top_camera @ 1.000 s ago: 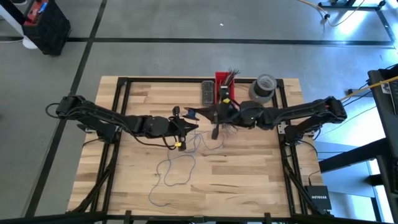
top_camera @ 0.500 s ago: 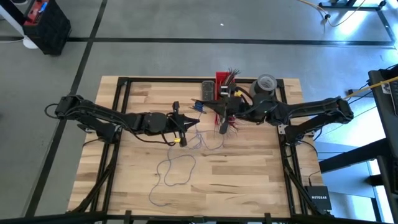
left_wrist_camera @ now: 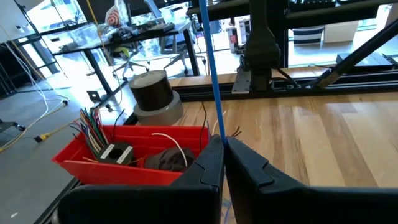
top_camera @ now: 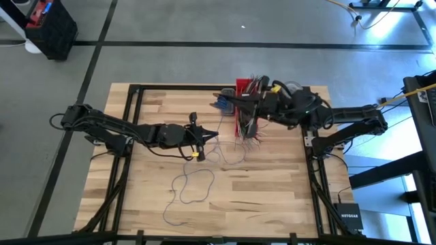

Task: Coil cords
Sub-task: Coil the blue wire into the black spool

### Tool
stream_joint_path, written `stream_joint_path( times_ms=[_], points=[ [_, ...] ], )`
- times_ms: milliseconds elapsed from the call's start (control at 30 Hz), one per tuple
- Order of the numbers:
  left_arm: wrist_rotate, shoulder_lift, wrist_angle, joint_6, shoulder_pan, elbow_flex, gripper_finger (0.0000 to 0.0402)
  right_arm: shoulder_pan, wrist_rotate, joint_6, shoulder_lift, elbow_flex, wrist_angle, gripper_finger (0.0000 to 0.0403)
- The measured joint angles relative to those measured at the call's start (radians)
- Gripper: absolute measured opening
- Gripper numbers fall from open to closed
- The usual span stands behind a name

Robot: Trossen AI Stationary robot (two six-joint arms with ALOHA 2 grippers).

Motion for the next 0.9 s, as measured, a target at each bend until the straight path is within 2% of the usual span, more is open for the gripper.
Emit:
stream_joint_path(
  times_ms=[233,400,667,900],
  points=[
    [0.0,0.001,-0.015,0.0,0.0,-0.003,0.0006,0.0,0.0,0.0,0.0,0.018,-0.073,0.0008],
    [0.0,0.001,-0.039,0.003,0.002,-0.001,0.0006,0.0,0.0,-0.008,0.0,0.023,-0.063,0.0008],
    [0.005,0.0,-0.098,0.015,0.014,0.0,0.0006,0.0,0.0,-0.063,0.0,0.115,-0.063,0.0008],
    [0.063,0.0,-0.115,0.015,0.013,0.0,0.0006,0.0,0.0,-0.079,0.0,0.2,-0.075,0.0008]
  ],
)
